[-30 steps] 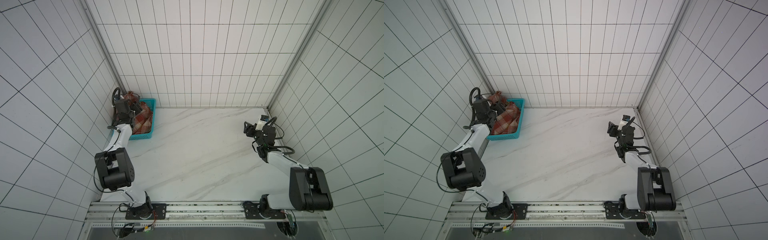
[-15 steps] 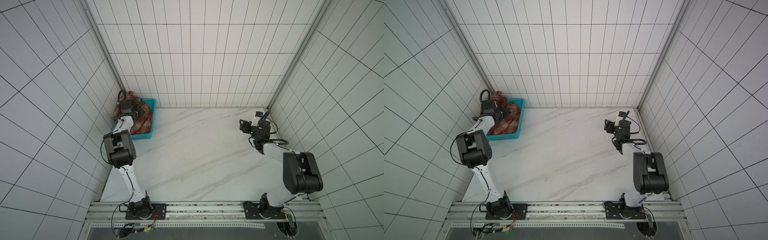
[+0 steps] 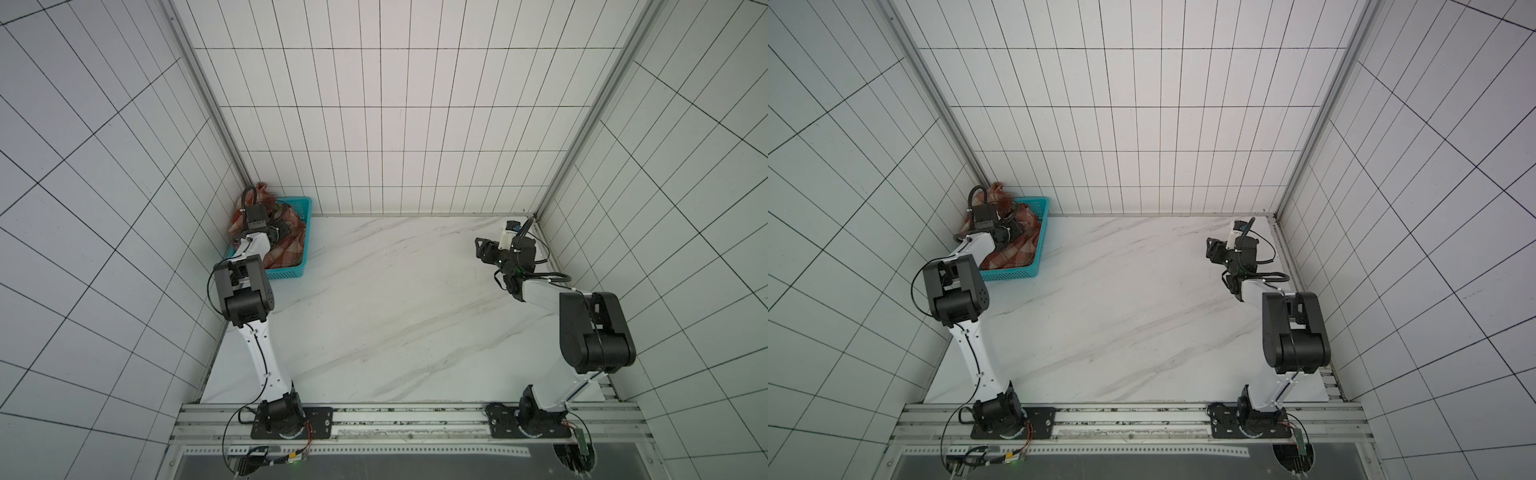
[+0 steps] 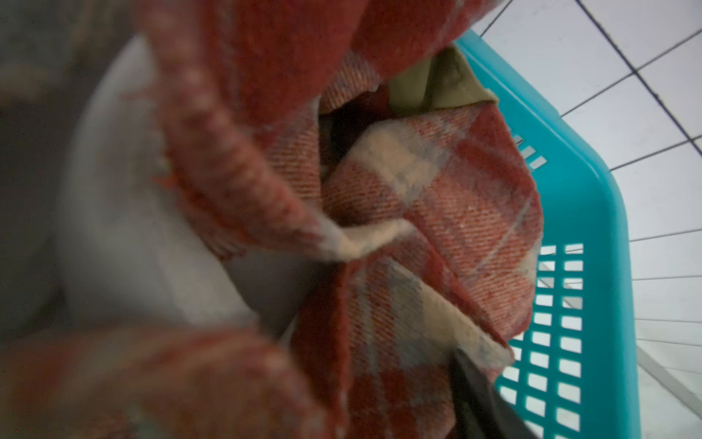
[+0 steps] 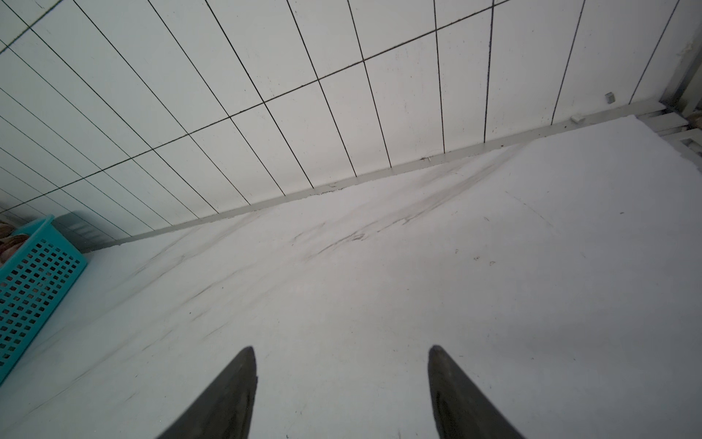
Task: Fold and stack skirts
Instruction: Pick up the skirt from the basket.
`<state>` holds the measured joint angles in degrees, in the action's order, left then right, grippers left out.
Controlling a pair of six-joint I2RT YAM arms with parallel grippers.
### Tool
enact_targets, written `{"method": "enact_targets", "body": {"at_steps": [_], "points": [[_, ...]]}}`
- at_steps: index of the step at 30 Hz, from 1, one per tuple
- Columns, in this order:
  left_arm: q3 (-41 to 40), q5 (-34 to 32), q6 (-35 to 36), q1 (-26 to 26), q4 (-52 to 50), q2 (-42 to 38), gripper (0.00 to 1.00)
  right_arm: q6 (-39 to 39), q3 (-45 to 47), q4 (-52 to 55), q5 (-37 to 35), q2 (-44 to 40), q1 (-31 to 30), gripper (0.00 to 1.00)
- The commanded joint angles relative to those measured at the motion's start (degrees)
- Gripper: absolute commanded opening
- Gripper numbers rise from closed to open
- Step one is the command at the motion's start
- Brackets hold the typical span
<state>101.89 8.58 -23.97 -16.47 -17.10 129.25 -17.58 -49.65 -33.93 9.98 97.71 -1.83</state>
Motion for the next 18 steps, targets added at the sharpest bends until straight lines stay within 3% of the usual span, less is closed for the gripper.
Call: {"method": "enact_targets", "body": {"at_steps": [1,7,14,15,17,18], "points": [[1.0,-0.2,0.0,-0.1,-0.1,2.1,0.41,-0.3,-6.0,0.8,0.7,1.0,-0.5,0.69],[0.0,-0.1,0.3,-0.1,1.0,1.8,0.00,-0.3,-6.4,1.2,0.5,1.0,-0.6,0.68],[-1.5,0.8,0.1,-0.1,1.6,-1.8,0.00,-0.8,-6.6,1.8,0.7,0.4,-0.9,0.67],[-1.9,1.2,0.0,-0.1,1.9,-2.6,0.09,-0.8,-6.7,1.9,0.7,0.3,-1.0,0.67],[-3.0,2.3,-0.2,-0.1,2.7,-4.2,0.48,-0.7,-6.6,2.1,0.7,0.0,-1.1,0.67],[-3.4,3.1,0.0,0.0,3.1,-4.8,0.58,-0.8,-6.4,2.0,0.7,-0.2,-1.2,0.67]]}}
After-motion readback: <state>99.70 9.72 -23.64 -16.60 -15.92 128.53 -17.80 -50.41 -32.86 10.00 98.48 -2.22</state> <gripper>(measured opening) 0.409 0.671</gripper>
